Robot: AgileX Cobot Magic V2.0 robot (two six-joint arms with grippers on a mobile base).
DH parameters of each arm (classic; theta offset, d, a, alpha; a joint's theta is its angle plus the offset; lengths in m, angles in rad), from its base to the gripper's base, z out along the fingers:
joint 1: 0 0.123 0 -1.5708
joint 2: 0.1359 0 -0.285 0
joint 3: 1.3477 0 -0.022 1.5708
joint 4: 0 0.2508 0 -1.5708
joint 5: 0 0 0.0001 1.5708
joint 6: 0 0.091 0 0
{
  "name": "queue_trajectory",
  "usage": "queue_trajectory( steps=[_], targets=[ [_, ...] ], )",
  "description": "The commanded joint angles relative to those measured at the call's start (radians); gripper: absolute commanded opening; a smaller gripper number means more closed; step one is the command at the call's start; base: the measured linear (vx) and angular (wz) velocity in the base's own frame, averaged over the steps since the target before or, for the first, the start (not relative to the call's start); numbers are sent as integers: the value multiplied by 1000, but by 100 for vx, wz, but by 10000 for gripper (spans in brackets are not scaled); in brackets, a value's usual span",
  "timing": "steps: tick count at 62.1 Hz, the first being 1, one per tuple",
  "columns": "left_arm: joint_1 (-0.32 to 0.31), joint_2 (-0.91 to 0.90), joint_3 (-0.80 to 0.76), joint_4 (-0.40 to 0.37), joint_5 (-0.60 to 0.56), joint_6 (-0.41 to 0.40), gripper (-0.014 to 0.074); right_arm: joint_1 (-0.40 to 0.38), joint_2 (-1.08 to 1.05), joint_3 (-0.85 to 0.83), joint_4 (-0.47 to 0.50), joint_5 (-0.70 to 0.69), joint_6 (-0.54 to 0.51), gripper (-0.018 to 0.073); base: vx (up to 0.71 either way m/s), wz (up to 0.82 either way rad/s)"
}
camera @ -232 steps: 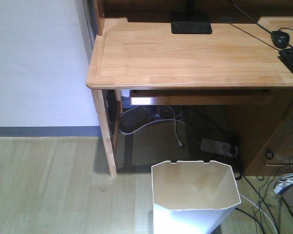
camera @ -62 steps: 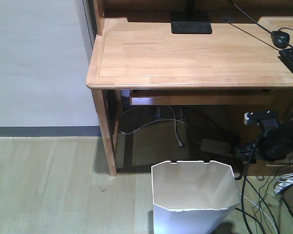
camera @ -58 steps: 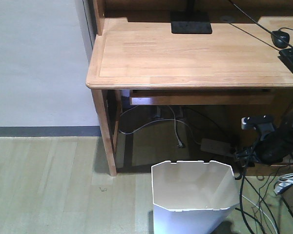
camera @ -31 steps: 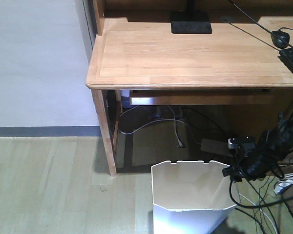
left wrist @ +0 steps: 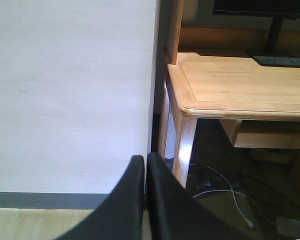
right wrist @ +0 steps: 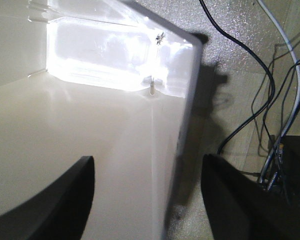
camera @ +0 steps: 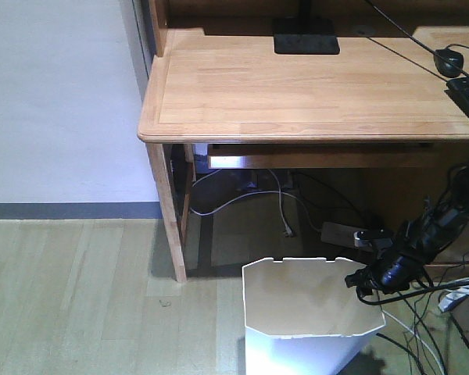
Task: Move trash bin to bedside with robot
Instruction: 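Lower the right gripper to the rim of the white trash bin, then close the right gripper on the bin rim and lift it slightly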
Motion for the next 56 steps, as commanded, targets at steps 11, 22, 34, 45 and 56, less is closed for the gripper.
queue_trajectory(
  steps=[11,22,34,45,56],
  targets=[
    [1,-14,12,-4,-69,-6,-6,-47,68,-140,6,66,36,459,0,0],
    [1,-14,12,-4,-69,-6,-6,-46,135,-234,-19,136,33,400,0,0],
    [1,-14,12,-4,-69,-6,-6,-35,158,-288,-4,194,24,111,0,0],
    [1,-14,12,-4,-69,-6,-6,-46,129,-286,72,222,-47,-12,0,0],
    [1,-14,12,-4,-69,-6,-6,-53,79,-283,248,328,-262,-9,0,0]
  ],
)
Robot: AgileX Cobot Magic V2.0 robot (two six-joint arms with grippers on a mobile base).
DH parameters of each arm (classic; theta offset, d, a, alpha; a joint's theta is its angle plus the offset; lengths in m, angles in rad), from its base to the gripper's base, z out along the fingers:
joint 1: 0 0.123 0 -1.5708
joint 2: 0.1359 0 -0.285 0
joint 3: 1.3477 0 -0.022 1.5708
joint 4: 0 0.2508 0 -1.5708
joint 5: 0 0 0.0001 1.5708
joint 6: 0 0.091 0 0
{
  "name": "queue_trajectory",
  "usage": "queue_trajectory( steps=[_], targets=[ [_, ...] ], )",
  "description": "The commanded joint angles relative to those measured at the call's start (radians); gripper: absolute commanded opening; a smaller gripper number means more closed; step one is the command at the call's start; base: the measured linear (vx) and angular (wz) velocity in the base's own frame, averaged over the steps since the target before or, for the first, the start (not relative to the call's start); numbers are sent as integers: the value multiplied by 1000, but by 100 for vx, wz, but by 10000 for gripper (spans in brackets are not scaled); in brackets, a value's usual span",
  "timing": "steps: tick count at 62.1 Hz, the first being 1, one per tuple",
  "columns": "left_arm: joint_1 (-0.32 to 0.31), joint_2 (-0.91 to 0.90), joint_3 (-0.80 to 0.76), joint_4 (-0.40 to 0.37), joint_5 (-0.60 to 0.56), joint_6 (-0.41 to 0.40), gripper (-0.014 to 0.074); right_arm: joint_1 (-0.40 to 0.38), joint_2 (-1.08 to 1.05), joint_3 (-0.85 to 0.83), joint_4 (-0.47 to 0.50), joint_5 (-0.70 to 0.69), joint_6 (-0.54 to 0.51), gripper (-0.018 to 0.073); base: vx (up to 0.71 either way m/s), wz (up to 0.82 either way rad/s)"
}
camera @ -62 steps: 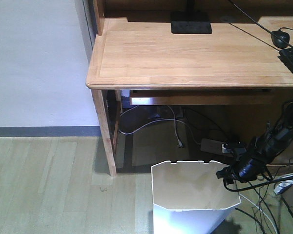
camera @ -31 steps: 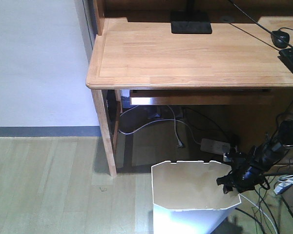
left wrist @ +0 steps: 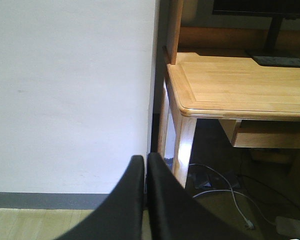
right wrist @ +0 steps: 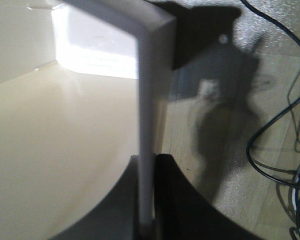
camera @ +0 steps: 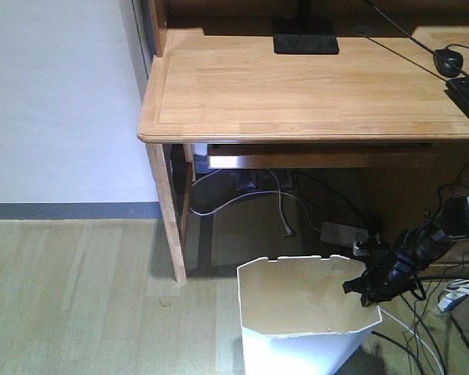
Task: Move trash bin to bedside with robot
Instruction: 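Close the right gripper on the bin rim and lift it slightly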
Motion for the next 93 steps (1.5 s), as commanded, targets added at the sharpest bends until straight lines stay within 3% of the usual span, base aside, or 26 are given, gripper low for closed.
queue_trajectory(
  steps=[1,12,26,67,93],
  targets=[
    [1,-14,12,-4,-69,-6,-6,-5,-122,-11,145,146,-165,-8,0,0],
    [1,-14,12,-4,-69,-6,-6,-5,-228,68,379,196,-380,-6,0,0],
    [1,-14,12,-4,-69,-6,-6,-5,-415,285,493,118,-534,-5,0,0],
    [1,-14,12,-4,-69,-6,-6,-25,-888,667,585,229,-582,-5,0,0],
    [1,-14,12,-4,-69,-6,-6,-25,-954,684,585,232,-578,-5,0,0]
  ],
)
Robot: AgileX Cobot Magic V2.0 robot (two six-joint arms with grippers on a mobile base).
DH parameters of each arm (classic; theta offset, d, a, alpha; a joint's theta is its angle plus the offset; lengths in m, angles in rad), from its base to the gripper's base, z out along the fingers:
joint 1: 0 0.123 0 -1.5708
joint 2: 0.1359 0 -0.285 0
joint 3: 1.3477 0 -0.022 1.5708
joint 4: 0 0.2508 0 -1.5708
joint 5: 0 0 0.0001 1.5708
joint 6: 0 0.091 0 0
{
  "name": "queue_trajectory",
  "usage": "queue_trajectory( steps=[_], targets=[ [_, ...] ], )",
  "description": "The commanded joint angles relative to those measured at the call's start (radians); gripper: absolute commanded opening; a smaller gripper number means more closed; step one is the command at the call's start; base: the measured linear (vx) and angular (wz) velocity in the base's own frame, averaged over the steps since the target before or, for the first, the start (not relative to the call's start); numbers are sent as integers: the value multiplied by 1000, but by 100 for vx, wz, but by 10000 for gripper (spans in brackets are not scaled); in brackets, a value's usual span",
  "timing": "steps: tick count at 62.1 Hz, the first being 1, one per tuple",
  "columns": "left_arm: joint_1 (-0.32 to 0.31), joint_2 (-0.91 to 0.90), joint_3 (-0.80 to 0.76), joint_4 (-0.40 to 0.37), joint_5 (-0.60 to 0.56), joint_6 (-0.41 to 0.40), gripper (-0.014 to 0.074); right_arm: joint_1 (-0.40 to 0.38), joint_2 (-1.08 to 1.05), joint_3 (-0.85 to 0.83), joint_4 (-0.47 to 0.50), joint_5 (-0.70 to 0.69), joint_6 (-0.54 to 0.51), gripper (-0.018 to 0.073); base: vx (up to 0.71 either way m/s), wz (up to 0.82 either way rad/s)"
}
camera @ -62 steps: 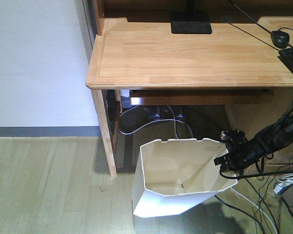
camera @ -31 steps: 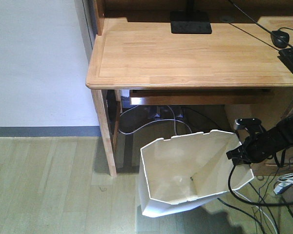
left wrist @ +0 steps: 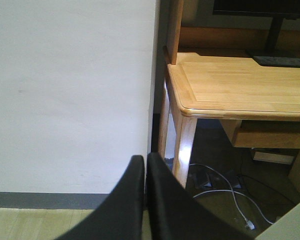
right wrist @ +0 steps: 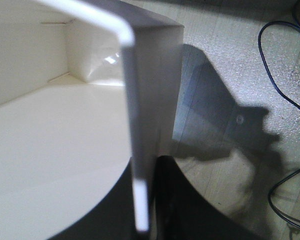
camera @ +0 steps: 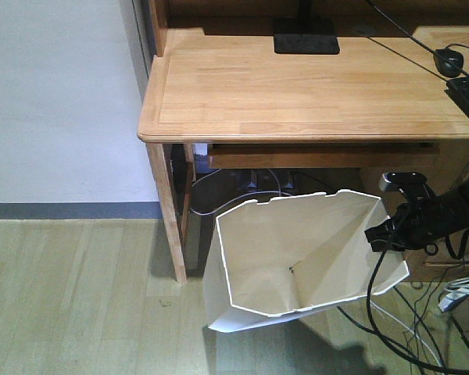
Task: Move trash bin to bedside with robot
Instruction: 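Close the right gripper on the bin rim and lift it slightly, then hold the bin in the right gripper while the base turns toward the bed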
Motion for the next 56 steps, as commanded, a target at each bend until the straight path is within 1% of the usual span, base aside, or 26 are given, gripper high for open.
queue_trajectory(
  steps=[1,37,56],
  targets=[
    [1,-14,12,-4,-69,-6,-6,-3,-73,-18,78,112,7,-5,0,0],
    [1,-14,12,-4,-69,-6,-6,-3,-73,-18,77,109,8,-5,0,1],
    [1,-14,12,-4,-69,-6,-6,-3,-73,-18,77,109,8,-5,-6,22]
  ],
)
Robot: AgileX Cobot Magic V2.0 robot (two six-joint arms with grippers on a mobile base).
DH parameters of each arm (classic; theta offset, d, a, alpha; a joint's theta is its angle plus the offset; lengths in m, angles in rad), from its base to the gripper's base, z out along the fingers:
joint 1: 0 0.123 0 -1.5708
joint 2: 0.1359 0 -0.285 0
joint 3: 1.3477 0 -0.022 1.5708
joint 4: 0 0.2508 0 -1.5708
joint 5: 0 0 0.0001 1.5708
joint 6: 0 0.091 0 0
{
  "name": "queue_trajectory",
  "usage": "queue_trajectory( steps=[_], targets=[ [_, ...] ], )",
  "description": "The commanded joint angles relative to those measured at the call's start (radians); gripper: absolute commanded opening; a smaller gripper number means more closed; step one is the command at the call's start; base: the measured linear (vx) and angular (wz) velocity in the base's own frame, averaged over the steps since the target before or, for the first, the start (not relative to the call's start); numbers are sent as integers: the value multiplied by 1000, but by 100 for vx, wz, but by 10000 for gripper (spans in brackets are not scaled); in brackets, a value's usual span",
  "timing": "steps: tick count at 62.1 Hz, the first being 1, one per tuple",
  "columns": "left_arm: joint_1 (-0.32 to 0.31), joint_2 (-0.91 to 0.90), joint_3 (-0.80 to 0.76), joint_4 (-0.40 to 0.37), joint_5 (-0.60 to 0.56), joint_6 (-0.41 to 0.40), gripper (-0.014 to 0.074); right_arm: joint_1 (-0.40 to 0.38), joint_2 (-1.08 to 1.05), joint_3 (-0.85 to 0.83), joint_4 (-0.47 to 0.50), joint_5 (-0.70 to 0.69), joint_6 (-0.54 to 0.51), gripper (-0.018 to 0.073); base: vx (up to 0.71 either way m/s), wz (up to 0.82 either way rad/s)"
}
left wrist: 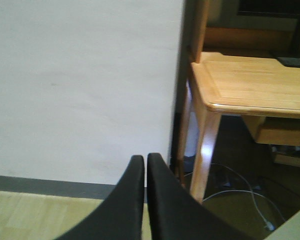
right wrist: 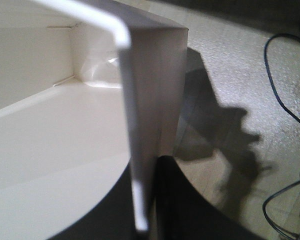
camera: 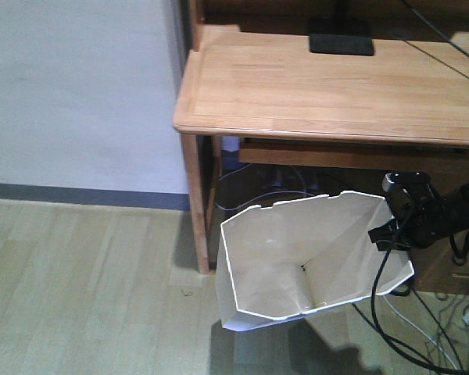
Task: Move trash bin to bedside with robot
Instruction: 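Hold the bin in the right gripper while the base turns toward the bed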
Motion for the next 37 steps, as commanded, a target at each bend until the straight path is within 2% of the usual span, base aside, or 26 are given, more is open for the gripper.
queue_trajectory(
  steps=[1,16,37],
  targets=[
    [1,-14,12,-4,-69,-6,-6,-2,-73,-19,89,147,13,-5,-8,36],
    [1,-14,12,-4,-69,-6,-6,-2,-73,-19,89,147,13,-5,-8,48],
    [1,-14,12,-4,-69,-6,-6,-2,-73,-19,89,147,13,-5,-8,67]
  ],
)
